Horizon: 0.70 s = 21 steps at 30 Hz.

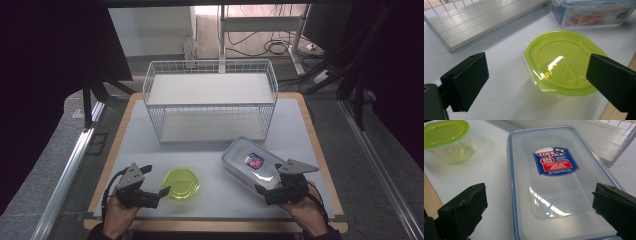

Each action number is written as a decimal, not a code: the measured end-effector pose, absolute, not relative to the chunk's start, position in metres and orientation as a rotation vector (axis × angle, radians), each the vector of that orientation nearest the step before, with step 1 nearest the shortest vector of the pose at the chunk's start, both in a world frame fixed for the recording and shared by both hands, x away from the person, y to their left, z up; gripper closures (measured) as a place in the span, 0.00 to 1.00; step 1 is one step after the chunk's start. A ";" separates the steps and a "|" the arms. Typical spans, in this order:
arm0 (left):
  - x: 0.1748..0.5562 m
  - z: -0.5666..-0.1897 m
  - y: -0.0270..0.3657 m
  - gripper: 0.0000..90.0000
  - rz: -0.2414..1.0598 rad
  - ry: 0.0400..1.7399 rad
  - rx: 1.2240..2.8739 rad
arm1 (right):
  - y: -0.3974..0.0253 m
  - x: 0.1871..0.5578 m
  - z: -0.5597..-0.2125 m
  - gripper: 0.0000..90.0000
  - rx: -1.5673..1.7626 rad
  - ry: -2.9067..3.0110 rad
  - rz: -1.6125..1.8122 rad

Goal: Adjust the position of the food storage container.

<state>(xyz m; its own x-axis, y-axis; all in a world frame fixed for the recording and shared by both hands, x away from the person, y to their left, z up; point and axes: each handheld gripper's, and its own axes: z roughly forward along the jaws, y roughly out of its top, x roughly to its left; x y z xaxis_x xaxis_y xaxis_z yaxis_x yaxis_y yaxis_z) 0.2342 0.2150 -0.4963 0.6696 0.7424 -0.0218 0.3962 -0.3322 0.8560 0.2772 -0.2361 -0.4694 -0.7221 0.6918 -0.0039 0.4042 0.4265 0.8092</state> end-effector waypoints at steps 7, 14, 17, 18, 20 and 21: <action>0.229 -0.491 0.209 0.09 0.510 0.851 1.983 | -0.233 0.276 -0.473 0.03 0.934 2.336 1.168; 0.227 -0.488 0.206 0.16 0.520 0.843 1.992 | -0.233 0.276 -0.474 0.06 0.934 2.330 1.169; 0.227 -0.488 0.204 0.18 0.521 0.839 1.993 | -0.232 0.276 -0.474 0.07 0.935 2.328 1.170; 0.227 -0.488 0.204 0.20 0.519 0.843 1.992 | -0.233 0.275 -0.474 0.08 0.935 2.327 1.177; 0.227 -0.488 0.204 0.22 0.521 0.847 1.993 | -0.233 0.275 -0.473 0.08 0.936 2.326 1.178; 0.227 -0.488 0.204 0.23 0.517 0.846 1.994 | -0.232 0.275 -0.473 0.08 0.935 2.326 1.178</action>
<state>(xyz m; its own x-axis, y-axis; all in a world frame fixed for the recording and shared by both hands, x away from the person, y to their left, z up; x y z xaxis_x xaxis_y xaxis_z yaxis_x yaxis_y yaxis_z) 0.2273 0.2038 -0.4884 0.6810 0.7315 0.0335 0.3641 -0.3779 0.8513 0.2751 -0.2324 -0.4734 -0.7120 0.7017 -0.0276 0.3929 0.4307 0.8125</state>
